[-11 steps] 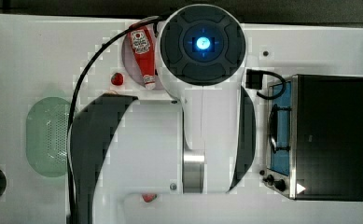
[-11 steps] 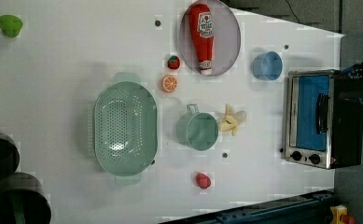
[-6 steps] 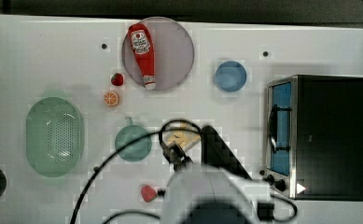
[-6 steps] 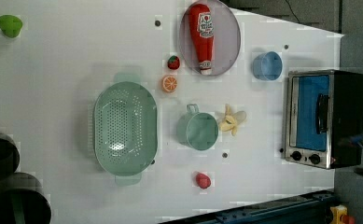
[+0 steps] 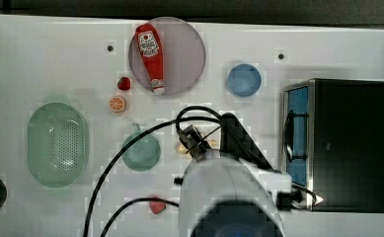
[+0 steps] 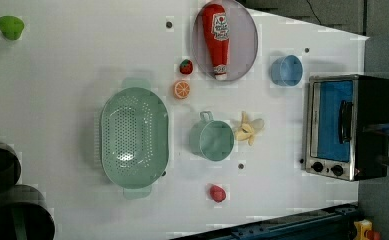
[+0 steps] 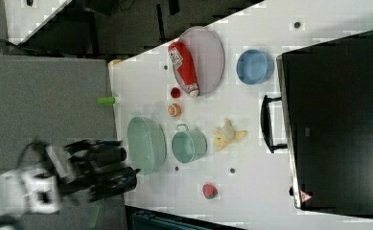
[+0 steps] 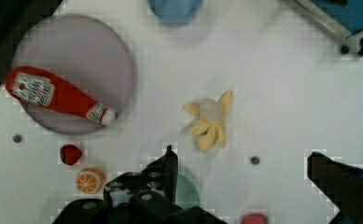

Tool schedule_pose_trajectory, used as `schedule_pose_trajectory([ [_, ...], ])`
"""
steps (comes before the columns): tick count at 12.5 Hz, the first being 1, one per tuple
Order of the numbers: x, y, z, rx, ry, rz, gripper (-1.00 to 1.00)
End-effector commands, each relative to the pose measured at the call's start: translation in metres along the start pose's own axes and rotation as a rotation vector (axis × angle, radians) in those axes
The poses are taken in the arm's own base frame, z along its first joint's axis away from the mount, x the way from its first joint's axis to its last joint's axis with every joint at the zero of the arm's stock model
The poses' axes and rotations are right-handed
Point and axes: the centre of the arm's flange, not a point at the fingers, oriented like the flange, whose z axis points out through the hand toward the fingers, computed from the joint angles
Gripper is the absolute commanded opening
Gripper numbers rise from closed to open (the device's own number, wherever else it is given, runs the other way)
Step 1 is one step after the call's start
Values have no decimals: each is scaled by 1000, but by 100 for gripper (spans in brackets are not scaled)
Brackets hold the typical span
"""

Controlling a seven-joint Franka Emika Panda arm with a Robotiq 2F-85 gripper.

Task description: Pick banana from table and place on oven.

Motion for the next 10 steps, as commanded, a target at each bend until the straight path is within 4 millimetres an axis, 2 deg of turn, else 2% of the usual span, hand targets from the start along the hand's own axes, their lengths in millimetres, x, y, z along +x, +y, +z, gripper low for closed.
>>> schedule_pose_trajectory([
  [1, 4, 1, 102, -88, -70, 44, 100],
  [6, -3, 2, 226, -86, -61, 33, 100],
  [10, -8, -7, 295, -129, -91, 13, 100],
])
